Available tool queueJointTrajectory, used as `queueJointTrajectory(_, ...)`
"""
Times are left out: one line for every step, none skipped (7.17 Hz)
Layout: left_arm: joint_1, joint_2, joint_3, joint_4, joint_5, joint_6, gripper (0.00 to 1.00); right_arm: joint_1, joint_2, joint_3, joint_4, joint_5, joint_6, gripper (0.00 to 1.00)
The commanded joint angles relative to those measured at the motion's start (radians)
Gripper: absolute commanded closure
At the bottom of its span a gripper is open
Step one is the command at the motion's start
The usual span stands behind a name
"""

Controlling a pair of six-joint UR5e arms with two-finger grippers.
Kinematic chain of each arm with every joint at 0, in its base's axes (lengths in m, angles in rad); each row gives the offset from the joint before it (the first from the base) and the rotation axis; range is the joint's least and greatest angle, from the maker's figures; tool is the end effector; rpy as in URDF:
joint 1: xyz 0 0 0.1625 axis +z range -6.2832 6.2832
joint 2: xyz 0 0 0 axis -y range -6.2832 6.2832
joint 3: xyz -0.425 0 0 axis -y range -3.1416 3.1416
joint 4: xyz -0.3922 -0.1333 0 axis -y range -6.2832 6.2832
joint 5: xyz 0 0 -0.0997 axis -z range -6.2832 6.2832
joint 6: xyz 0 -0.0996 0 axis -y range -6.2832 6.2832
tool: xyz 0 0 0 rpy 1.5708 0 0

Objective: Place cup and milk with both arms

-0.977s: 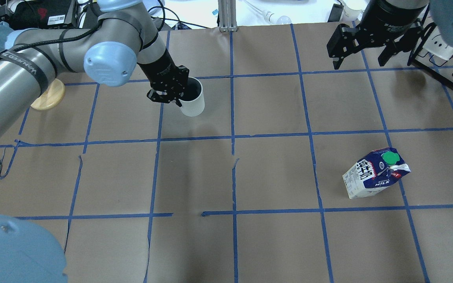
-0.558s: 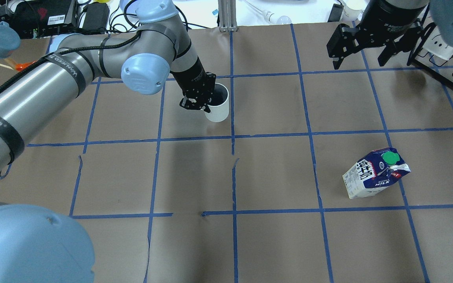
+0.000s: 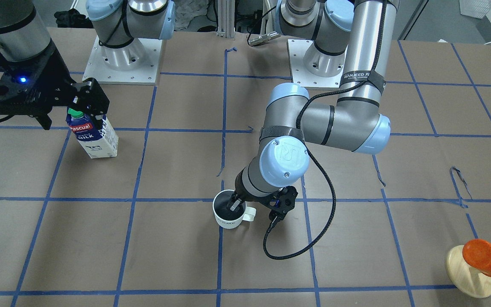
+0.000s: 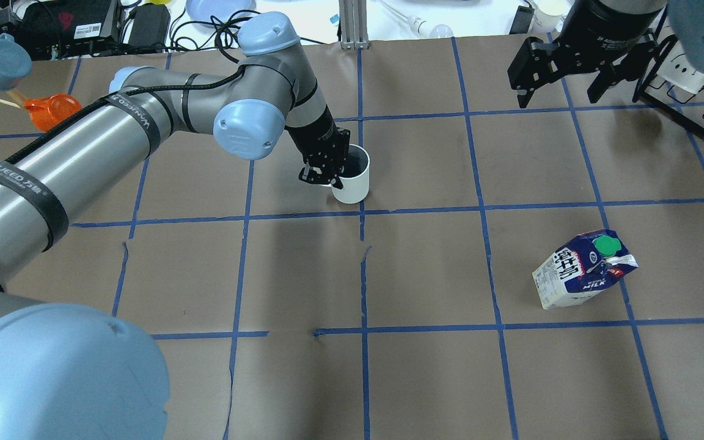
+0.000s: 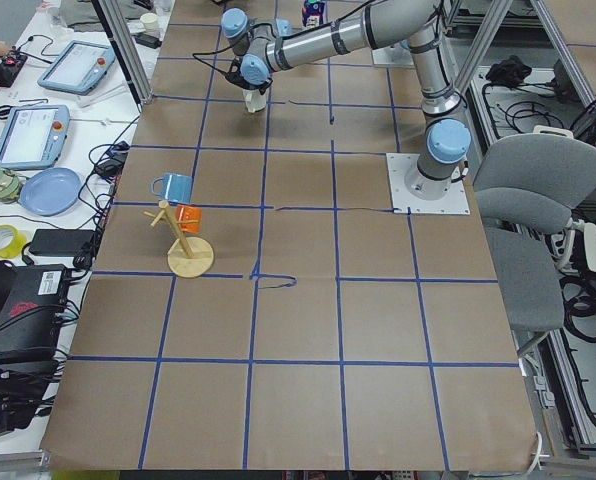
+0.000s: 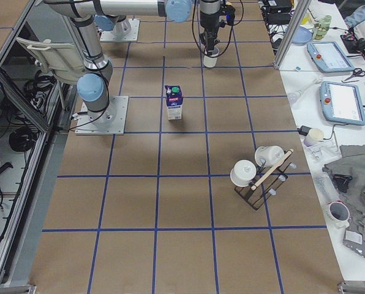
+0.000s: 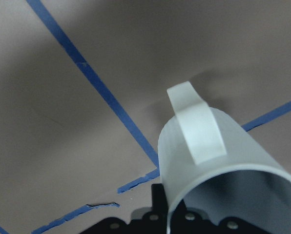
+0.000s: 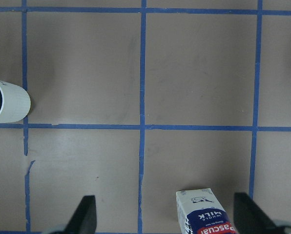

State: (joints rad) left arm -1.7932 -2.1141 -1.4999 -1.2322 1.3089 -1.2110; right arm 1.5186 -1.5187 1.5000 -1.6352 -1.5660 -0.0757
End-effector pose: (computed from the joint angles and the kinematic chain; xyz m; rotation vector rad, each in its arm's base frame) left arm -0.2996 -0.6037 0.2392 1.4485 -2.6318 -0.4116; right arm 0.1064 -0.5282 0.5033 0.0372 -3.1381 0.1307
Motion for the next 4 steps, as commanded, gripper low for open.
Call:
queueJointTrajectory(-0.002, -0.001, 0.0, 0.005, -0.005, -0.002, 0.08, 0.0, 0.0, 0.0, 0.0, 0.001, -0.001, 0.0)
queueJointTrajectory(-0.002, 0.008, 0.003, 0.005, -0.002, 0.007, 0.02, -0.003, 0.0, 0.0, 0.0, 0.01, -0.004, 0.0)
queueJointTrajectory(-0.002, 0.028, 0.01, 0.005, 0.004, 0.022, 0.03, -0.014, 0.0, 0.002, 0.011, 0.011, -0.016, 0.0)
queueJointTrajectory(0.006, 0.043, 0.033, -0.012, 0.01, 0.11, 0.03, -0.026, 0.002, 0.003, 0.015, -0.003, -0.071, 0.0)
